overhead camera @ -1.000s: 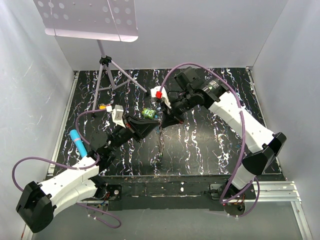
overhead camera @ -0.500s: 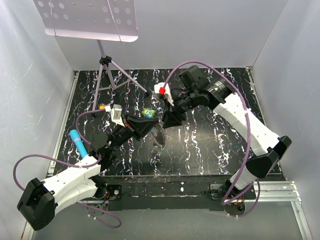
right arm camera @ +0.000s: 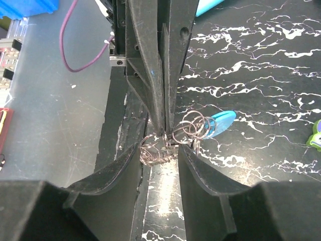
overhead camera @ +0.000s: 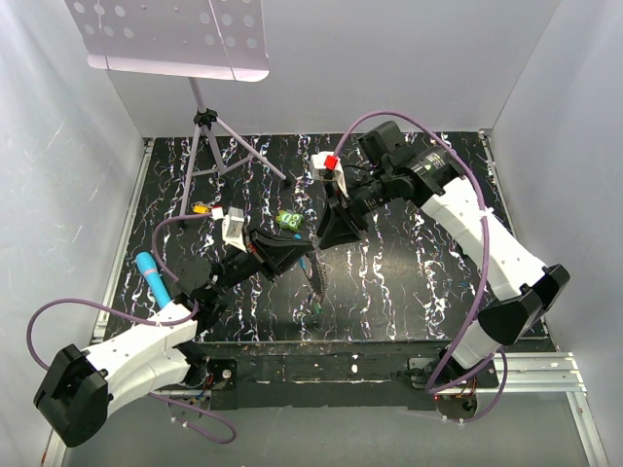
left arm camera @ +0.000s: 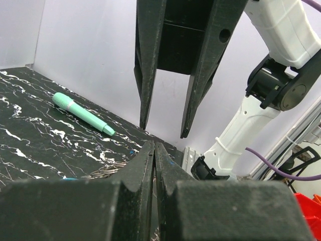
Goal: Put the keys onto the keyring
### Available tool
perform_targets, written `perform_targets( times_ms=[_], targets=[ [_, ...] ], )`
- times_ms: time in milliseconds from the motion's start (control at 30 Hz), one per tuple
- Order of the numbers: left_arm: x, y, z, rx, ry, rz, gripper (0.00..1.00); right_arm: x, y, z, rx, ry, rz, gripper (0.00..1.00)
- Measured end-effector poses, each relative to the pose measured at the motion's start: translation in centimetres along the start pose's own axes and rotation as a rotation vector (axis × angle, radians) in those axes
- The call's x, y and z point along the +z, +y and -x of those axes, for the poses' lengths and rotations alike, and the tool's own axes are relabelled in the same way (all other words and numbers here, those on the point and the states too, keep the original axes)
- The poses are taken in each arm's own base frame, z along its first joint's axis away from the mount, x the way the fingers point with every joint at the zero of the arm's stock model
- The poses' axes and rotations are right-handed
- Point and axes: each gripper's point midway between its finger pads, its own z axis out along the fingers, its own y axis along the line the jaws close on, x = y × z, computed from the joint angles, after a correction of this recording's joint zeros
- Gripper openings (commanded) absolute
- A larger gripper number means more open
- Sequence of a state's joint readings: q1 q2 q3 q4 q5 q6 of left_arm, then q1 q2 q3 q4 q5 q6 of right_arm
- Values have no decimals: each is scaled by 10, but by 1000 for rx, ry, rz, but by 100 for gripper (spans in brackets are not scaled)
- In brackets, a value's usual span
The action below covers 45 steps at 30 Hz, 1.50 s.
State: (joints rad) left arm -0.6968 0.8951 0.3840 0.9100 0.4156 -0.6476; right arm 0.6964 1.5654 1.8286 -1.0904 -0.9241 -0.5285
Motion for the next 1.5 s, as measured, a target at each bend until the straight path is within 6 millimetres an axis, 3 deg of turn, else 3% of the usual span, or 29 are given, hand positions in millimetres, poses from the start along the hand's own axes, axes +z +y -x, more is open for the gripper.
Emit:
perform_targets(
  times_ms=[500,667,733,933,967,1033,1100,1200,1367,1500],
  targets=[
    [0,-3,-1,2,9,-16,0,14,-1,-17,62,20,56,38],
    [0,-3,-1,2,9,-16,0,17,1,-16,59,19,68,20],
    [0,-3,-1,2,8,-17,0,18,0,-16,58,19,69,2],
    [0,-4,0,4,5,-21,0,18,0,-16,60,18,70,1],
    [-1,-4,0,4,6,-20,8,18,0,-16,58,19,69,1],
    [-2,-3,-1,7,15,-11,40,18,-1,-18,50,28,61,1],
    [-7,-4,-2,9,31,8,62,17,-1,-24,38,69,43,1],
    [-17,-7,0,50,65,35,84,12,-6,-29,-17,157,-2,1],
    [-22,-13,12,141,180,89,89,7,-19,-38,-184,305,-87,1],
    [-20,-11,10,219,295,91,80,5,-28,-46,-279,408,-125,1]
  ],
)
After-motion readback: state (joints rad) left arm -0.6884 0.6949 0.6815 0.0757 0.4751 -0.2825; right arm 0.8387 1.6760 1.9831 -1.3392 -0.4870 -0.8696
